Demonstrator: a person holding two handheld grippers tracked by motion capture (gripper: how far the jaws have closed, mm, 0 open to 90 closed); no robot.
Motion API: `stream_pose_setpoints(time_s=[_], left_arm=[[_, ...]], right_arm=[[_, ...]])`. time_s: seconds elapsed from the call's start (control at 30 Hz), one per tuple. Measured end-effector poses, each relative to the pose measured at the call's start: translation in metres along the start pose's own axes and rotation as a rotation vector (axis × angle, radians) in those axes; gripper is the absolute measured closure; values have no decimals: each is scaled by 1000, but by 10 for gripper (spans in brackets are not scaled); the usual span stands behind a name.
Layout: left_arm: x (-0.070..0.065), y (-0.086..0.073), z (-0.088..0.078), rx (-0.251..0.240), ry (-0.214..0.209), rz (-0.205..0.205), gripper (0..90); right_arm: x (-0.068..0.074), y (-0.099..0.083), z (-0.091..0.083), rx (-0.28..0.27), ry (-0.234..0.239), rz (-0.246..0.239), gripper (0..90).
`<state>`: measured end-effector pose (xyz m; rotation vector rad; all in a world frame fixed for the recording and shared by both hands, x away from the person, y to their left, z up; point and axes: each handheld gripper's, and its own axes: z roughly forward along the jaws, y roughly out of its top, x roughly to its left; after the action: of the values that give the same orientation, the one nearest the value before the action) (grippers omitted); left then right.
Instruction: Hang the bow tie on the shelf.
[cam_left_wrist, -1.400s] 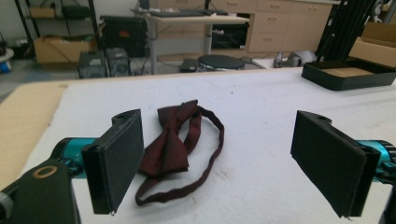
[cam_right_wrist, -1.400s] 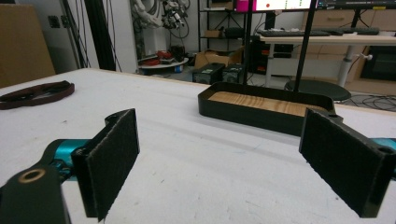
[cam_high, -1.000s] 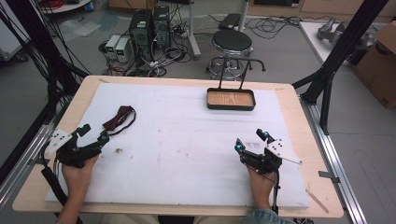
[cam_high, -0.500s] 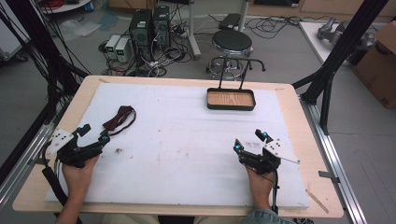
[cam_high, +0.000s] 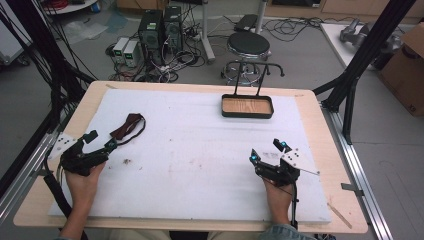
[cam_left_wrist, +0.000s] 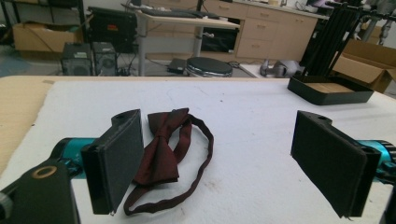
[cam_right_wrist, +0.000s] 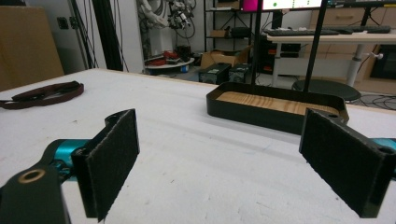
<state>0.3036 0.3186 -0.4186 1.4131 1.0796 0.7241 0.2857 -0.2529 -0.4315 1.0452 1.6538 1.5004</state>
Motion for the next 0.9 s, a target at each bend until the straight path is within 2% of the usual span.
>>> stream_pose_setpoints(time_s=[0.07, 0.13, 0.17, 0.2, 0.23, 0.27, 0.33, 0.37, 0.47, 0.5, 0.53, 0.57, 0.6, 0.67, 0.73, 0.83, 0.9], left_arm=[[2, 1, 1, -4, 6, 0, 177], [6, 5, 4, -9, 33, -3, 188], [10, 7, 5, -7, 31, -11, 216], [18, 12, 9, -10, 28, -39, 229], [18, 12, 9, -10, 28, -39, 216], [22, 14, 12, -14, 39, -53, 204], [30, 15, 23, -38, 95, -88, 188], [32, 14, 28, -61, 108, -90, 202], [35, 11, 35, -66, 104, -77, 269], [37, 10, 43, -48, 98, -65, 267], [39, 11, 55, 3, 82, -52, 263], [39, 11, 55, 3, 82, -52, 247], [43, 13, 71, 67, 63, -58, 225], [45, 14, 75, 85, 56, -59, 213], [49, 19, 92, 147, 60, -35, 206], [53, 21, 101, 175, 67, -24, 217], [56, 19, 109, 203, 48, 1, 249]], right_arm=[[1, 0, 0, 2, 1, -1, 112], [1, 0, 0, 3, 1, -1, 112], [1, 0, 0, 5, 2, 2, 112], [1, 0, 0, 4, 1, 0, 112], [0, 0, 0, 3, 1, -1, 112], [0, 0, 0, 5, 0, -1, 112], [1, 0, 0, 3, 1, 0, 112], [1, 0, 0, 5, 3, 2, 112], [0, 0, 0, 5, 0, 1, 112], [0, 0, 0, 5, -1, 1, 112], [0, 0, 0, 5, -1, 2, 112], [0, 0, 0, 3, -1, -1, 112], [0, 0, 0, 2, 1, -1, 112], [0, 0, 0, 3, 2, 1, 112], [0, 0, 0, 3, 6, 4, 112], [0, 0, 0, 7, 11, 9, 112], [0, 0, 0, 7, 11, 9, 112]])
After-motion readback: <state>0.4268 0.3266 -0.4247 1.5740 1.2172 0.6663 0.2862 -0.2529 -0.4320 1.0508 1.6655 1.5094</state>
